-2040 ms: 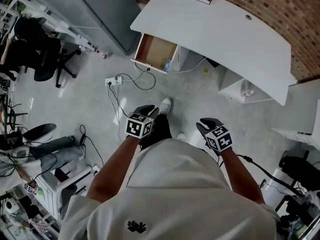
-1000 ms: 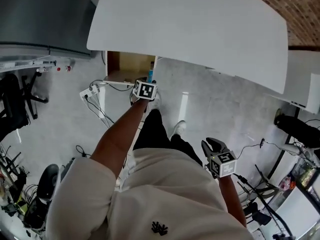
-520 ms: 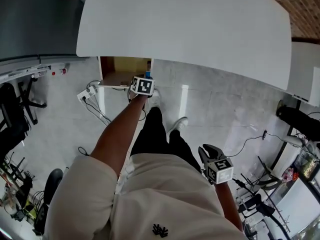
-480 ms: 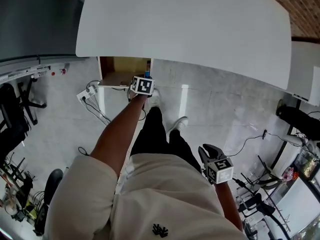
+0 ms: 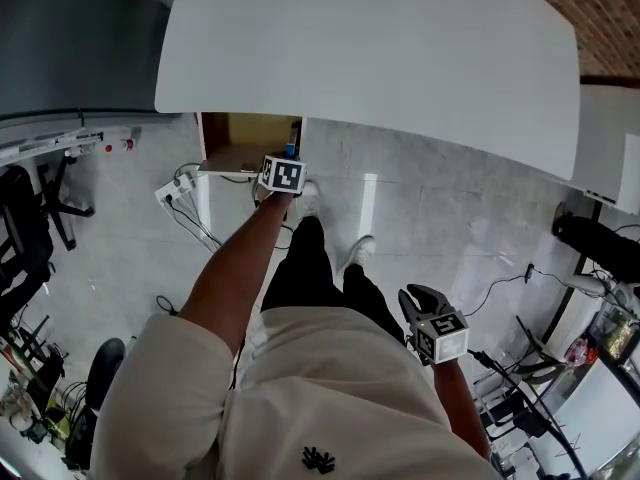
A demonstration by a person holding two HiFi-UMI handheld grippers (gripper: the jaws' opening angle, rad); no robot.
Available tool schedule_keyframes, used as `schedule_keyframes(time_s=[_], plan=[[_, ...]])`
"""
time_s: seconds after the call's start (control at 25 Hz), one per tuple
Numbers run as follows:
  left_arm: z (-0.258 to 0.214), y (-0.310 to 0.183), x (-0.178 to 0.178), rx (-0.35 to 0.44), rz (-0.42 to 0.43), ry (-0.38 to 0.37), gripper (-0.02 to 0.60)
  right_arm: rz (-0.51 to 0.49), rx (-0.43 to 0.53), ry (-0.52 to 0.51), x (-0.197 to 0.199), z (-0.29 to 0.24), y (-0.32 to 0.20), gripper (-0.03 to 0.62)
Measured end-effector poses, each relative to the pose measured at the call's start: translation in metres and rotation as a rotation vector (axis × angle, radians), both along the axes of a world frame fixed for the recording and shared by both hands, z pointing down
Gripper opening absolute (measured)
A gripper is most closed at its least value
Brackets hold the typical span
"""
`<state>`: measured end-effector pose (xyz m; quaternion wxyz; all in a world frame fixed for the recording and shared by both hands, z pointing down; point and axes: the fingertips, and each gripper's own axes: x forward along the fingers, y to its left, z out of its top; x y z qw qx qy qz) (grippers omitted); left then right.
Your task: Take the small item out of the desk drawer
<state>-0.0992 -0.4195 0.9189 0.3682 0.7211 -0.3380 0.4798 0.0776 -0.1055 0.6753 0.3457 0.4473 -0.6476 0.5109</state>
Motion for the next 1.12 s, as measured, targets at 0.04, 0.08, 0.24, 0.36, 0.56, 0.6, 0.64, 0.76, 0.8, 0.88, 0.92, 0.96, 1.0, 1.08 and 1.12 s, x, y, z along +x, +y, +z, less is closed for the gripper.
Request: schedule_keyframes(time_s=[0.04, 0.08, 0.24, 0.36, 0.56, 0.6, 0.64, 0.76, 0.8, 0.88, 0.92, 0.96, 1.0, 1.08, 1.12], plan=[[-0.003, 0.000, -0.001, 0.005, -0.003, 0.000, 0.100, 0.000, 0.004, -0.001, 0.001, 0.000, 0.000, 0.100], [-0.008, 0.002, -0.003, 0.011, -0.005, -0.001, 0.099, 0.002, 0.008, -0.004, 0.003, -0.001, 0.000, 0.100], [-0.031, 0.014, -0.008, 0.035, -0.007, -0.005, 0.098, -0.001, 0.055, -0.009, 0.008, -0.010, 0.000, 0.081], [-0.052, 0.025, -0.015, 0.058, -0.008, -0.031, 0.098, -0.019, 0.103, -0.010, 0.017, -0.013, 0.005, 0.072], [-0.088, 0.047, -0.013, 0.099, -0.031, -0.008, 0.097, -0.003, 0.173, -0.031, 0.035, -0.025, 0.017, 0.050], [-0.098, 0.050, -0.011, 0.119, -0.042, 0.006, 0.097, -0.003, 0.188, -0.032, 0.039, -0.028, 0.021, 0.046], [-0.109, 0.052, -0.010, 0.143, -0.055, 0.013, 0.097, -0.002, 0.203, -0.036, 0.043, -0.030, 0.025, 0.044], [-0.143, 0.068, -0.010, 0.179, -0.103, 0.011, 0.097, -0.007, 0.256, -0.063, 0.054, -0.040, 0.038, 0.040], [-0.153, 0.075, -0.011, 0.187, -0.117, 0.012, 0.097, -0.012, 0.272, -0.071, 0.058, -0.043, 0.043, 0.040], [-0.172, 0.090, -0.010, 0.205, -0.138, 0.014, 0.097, -0.023, 0.300, -0.077, 0.067, -0.048, 0.053, 0.038], [-0.180, 0.099, -0.009, 0.211, -0.146, 0.015, 0.097, -0.025, 0.316, -0.074, 0.074, -0.051, 0.059, 0.038], [-0.188, 0.110, -0.008, 0.215, -0.153, 0.018, 0.097, -0.026, 0.334, -0.071, 0.080, -0.054, 0.064, 0.037], [-0.195, 0.121, -0.006, 0.218, -0.159, 0.023, 0.097, -0.029, 0.352, -0.071, 0.085, -0.059, 0.069, 0.037], [-0.209, 0.142, -0.005, 0.222, -0.173, 0.040, 0.097, -0.042, 0.389, -0.087, 0.088, -0.072, 0.074, 0.035], [-0.217, 0.152, -0.005, 0.225, -0.184, 0.052, 0.097, -0.051, 0.404, -0.098, 0.086, -0.078, 0.076, 0.035]])
